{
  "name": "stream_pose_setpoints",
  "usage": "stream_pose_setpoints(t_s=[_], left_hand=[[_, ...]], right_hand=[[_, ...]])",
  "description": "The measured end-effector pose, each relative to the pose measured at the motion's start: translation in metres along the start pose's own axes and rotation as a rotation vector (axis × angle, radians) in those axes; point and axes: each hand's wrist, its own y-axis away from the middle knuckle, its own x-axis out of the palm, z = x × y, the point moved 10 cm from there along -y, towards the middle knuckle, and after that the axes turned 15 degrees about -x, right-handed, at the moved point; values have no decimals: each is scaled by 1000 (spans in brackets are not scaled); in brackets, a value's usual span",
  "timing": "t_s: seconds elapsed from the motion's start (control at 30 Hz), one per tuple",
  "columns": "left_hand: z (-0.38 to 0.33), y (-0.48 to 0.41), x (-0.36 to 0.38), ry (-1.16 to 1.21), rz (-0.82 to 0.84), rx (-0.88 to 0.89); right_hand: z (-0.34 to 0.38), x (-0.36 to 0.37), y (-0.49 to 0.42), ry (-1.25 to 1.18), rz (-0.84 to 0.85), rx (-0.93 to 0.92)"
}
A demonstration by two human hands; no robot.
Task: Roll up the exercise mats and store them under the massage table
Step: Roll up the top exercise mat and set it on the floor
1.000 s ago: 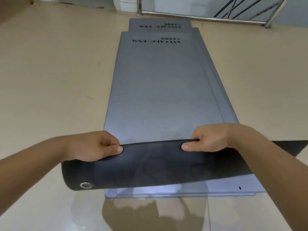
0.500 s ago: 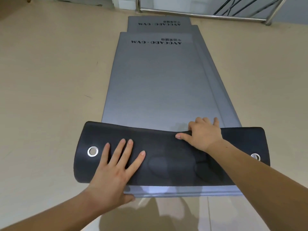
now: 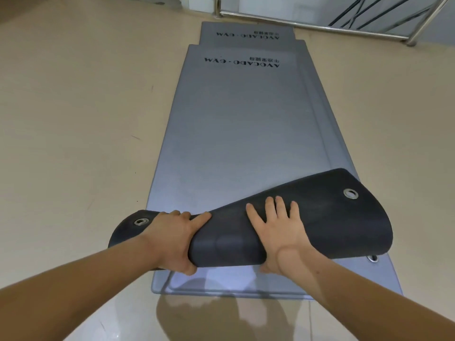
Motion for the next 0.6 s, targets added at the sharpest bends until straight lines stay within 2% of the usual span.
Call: stream_pose_setpoints(t_s=[0.1,0.2,0.37,0.43,0.5,0.53,0.6], left_hand=[[-9,1,-14,16,82,50],[-10,1,-24,76,236,75],[3,10,-26,313,708,44],[4,14,-22,382,824,27],[11,10,-21,366,767,-16],[19,6,-22,321,684,-55],[39,0,-36,243,415,-132]], right_hand=[[-3,-4,-2,-49,-42,-72],[-7,-17,6,-208,-6,-186],[-14,-27,19,-593,210,-292],[-9,-18,19,-738,350,-337],[-4,-8,10,-804,473,-360],[-1,-4,2,-819,520,-364],[-1,2,-13,-826,589,-348]])
